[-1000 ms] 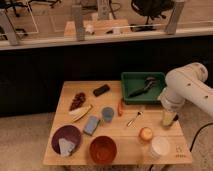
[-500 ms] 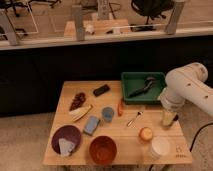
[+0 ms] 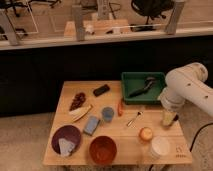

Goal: Place sponge in purple bowl

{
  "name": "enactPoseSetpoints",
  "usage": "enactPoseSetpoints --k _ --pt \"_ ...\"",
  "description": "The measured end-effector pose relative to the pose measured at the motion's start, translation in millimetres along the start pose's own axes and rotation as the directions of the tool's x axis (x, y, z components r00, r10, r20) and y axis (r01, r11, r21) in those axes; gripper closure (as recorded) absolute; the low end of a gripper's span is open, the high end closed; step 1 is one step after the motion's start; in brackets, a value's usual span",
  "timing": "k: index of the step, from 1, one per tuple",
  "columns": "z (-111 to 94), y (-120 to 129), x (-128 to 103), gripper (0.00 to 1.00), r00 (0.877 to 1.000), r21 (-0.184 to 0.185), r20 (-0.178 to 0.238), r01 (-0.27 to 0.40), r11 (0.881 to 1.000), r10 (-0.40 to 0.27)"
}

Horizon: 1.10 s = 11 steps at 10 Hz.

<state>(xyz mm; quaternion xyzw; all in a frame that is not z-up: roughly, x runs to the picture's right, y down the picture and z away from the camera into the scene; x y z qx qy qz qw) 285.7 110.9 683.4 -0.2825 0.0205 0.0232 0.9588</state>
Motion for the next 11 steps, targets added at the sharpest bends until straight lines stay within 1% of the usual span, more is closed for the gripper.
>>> enactPoseSetpoints --k 8,9,10,11 --pt "0.0 -0.1 0.1 0.20 1.000 0.001 0.000 0.000 1.000 0.000" --pt "-0.3 -3.7 0.2 0.20 1.000 0.020 0.005 -0.006 1.000 0.006" --pt "3.1 -12.3 0.7 0.20 0.999 0.047 0.031 -0.015 0.999 0.013" --pt "8.2 -24.1 0.3 0.20 0.999 0.066 0.051 -0.010 0.998 0.007"
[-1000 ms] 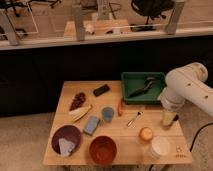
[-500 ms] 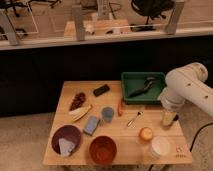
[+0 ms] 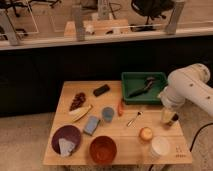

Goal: Place sponge in purple bowl

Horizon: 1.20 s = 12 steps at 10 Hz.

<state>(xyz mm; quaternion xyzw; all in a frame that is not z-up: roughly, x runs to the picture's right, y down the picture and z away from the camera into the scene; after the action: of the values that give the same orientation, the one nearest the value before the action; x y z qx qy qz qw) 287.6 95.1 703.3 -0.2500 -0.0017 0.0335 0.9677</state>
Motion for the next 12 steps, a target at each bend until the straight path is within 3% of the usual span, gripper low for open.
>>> enactPoseSetpoints --k 2,4,5,7,9,10,12 --pt "23.8 -38.8 -12.9 0.20 0.997 0.030 0.062 0.038 0.999 -0.040" --pt "50.4 -86.5 -37.2 0.20 0.986 0.065 0.118 0.113 0.992 -0.120" --pt "61.7 -105.3 -49.6 0.20 0.976 0.082 0.140 0.155 0.985 -0.165" --pt "85.2 -142.4 -94.5 0.20 0.937 0.122 0.176 0.284 0.951 -0.303" --pt "99.0 -157.5 -121.3 0.20 0.899 0.131 0.175 0.382 0.915 -0.400" --pt "100.6 -159.9 -126.2 0.20 0.892 0.133 0.175 0.397 0.908 -0.416" --pt "101.2 -159.5 -124.8 0.20 0.893 0.132 0.175 0.396 0.909 -0.414"
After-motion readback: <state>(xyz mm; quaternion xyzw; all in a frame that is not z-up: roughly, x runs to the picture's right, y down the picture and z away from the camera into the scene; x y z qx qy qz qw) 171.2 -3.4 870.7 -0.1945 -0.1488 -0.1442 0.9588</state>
